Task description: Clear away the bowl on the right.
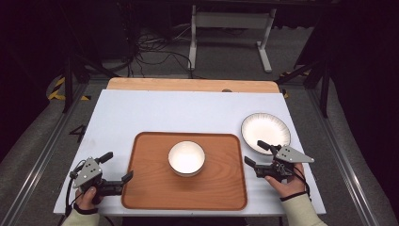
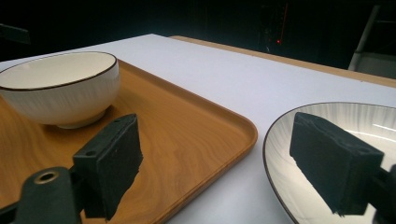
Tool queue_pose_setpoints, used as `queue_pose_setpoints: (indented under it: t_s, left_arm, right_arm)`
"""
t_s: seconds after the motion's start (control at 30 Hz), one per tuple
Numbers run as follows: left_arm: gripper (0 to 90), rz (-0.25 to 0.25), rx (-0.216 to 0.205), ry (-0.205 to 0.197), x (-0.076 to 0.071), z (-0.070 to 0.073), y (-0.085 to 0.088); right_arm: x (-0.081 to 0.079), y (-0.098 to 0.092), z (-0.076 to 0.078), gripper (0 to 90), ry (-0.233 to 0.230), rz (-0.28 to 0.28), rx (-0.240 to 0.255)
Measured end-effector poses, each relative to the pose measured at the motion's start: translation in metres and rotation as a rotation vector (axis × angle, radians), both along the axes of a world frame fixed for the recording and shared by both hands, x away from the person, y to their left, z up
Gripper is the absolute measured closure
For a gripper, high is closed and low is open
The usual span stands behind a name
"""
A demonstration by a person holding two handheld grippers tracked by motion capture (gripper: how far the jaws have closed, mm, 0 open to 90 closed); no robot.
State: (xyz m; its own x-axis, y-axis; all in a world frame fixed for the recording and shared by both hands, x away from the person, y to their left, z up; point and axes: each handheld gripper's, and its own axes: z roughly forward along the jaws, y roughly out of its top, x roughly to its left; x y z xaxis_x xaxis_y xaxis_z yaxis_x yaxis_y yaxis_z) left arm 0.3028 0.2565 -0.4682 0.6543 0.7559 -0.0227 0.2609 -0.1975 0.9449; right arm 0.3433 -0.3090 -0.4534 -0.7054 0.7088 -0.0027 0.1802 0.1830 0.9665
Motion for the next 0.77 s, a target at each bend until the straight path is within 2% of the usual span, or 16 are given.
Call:
queue_pose_setpoints:
  t_s: [0.2, 0.33, 0.37, 0.4, 0.5, 0.6, 0.77]
  left_arm:
    - [0.4, -0.001, 0.002, 0.000, -0.0001, 0.0001, -0.0001]
    - [0.4, -0.001, 0.004, 0.002, -0.0003, 0.0001, -0.0002]
    - [0.4, -0.001, 0.003, 0.000, -0.0002, 0.0000, -0.0003]
    - [0.4, -0.001, 0.003, 0.002, -0.0004, 0.0000, -0.0003]
    - [0.4, -0.002, 0.002, 0.002, -0.0005, 0.0000, -0.0004]
    - [0.4, -0.002, 0.002, 0.002, -0.0006, 0.0000, -0.0005]
    - [0.4, -0.003, 0.006, 0.001, -0.0003, -0.0002, -0.0005]
  right_arm:
    - [-0.0009, 0.0008, -0.0021, 15.2, -0.009, 0.014, -0.015]
    - [-0.0022, 0.0025, -0.0025, 5.6, -0.017, 0.033, -0.031]
    - [-0.0015, 0.0022, -0.0026, 2.0, -0.013, 0.055, -0.028]
    - [-0.0008, 0.0010, -0.0028, 2.4, -0.009, 0.080, -0.017]
    - [-0.0014, -0.0040, -0.0033, 2.5, -0.018, 0.073, 0.028]
    - [-0.0017, -0.0062, -0.0036, 2.5, -0.020, 0.062, 0.052]
    - [-0.0012, -0.0058, -0.0035, 2.5, -0.018, 0.070, 0.045]
